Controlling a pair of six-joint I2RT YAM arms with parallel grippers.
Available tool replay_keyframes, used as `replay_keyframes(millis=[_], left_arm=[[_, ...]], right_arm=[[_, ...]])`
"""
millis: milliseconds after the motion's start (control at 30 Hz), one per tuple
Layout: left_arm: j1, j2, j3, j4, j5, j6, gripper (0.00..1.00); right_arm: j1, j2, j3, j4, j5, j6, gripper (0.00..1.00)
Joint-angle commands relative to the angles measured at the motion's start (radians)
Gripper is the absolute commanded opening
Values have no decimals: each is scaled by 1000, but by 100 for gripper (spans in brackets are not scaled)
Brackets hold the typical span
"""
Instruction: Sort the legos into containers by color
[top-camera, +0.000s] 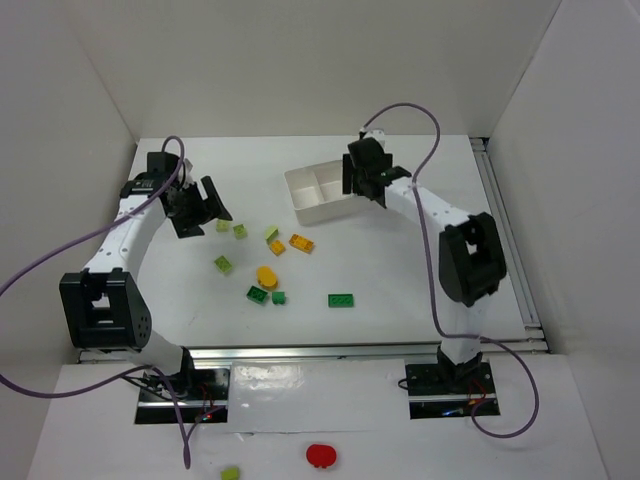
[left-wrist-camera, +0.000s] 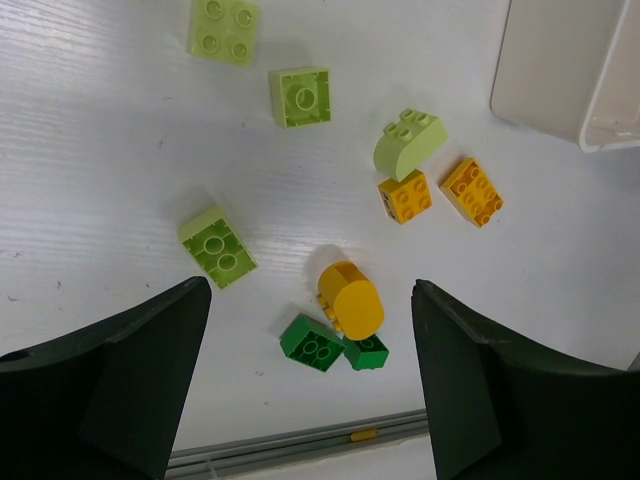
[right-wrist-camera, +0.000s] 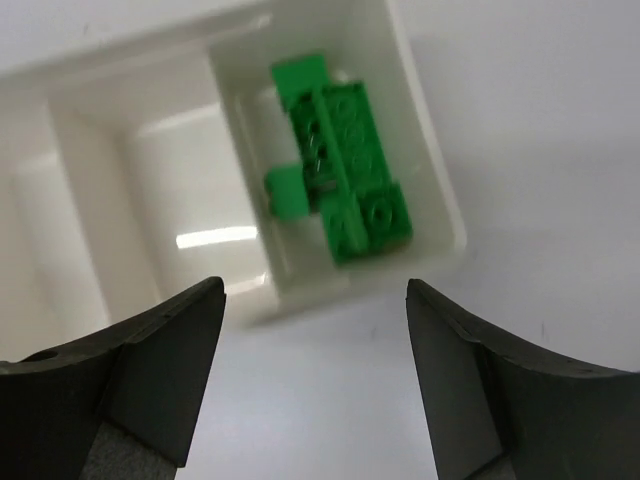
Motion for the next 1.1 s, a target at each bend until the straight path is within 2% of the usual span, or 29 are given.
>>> replay_keyframes(millis=[0, 67, 100, 167, 233, 367, 533, 800, 900, 933, 1033, 1067], left_arm=[[-8, 8, 3, 14, 18, 10, 91], [-8, -2, 3, 14, 0, 10, 91], [-17, -2, 3, 14, 0, 10, 91], [-17, -2, -6, 35, 0, 10, 91], [-17, -2, -6, 35, 9, 10, 91], [-26, -2, -6, 35, 9, 10, 91], [-36, -12, -26, 45, -12, -9, 91], [-45, -12, -26, 54, -3, -18, 91], [-45, -12, -17, 54, -3, -18, 91], [-45, -12, -17, 54, -3, -18, 91], [-45, -21, -17, 54, -12, -18, 91], [-45, -21, -17, 54, -12, -18, 91]], right_arm=[[123, -259, -218, 7, -9, -6, 80], [183, -381, -332, -18, -58, 21, 86], [215, -411, -425, -55, -84, 35, 87], [315, -454, -504, -76, -166, 46, 87], [414, -479, -576, -139, -155, 78, 87], [517, -505, -652, -234, -118, 175, 87], [537, -529, -721, -222, -164, 195, 87], [537, -372, -689, -124, -66, 103, 87], [481, -307, -652, -81, -54, 49, 86], [469, -296, -652, -70, -66, 28, 81], [427, -284, -652, -29, -78, 3, 74], [427, -284, -652, -9, -78, 3, 68]])
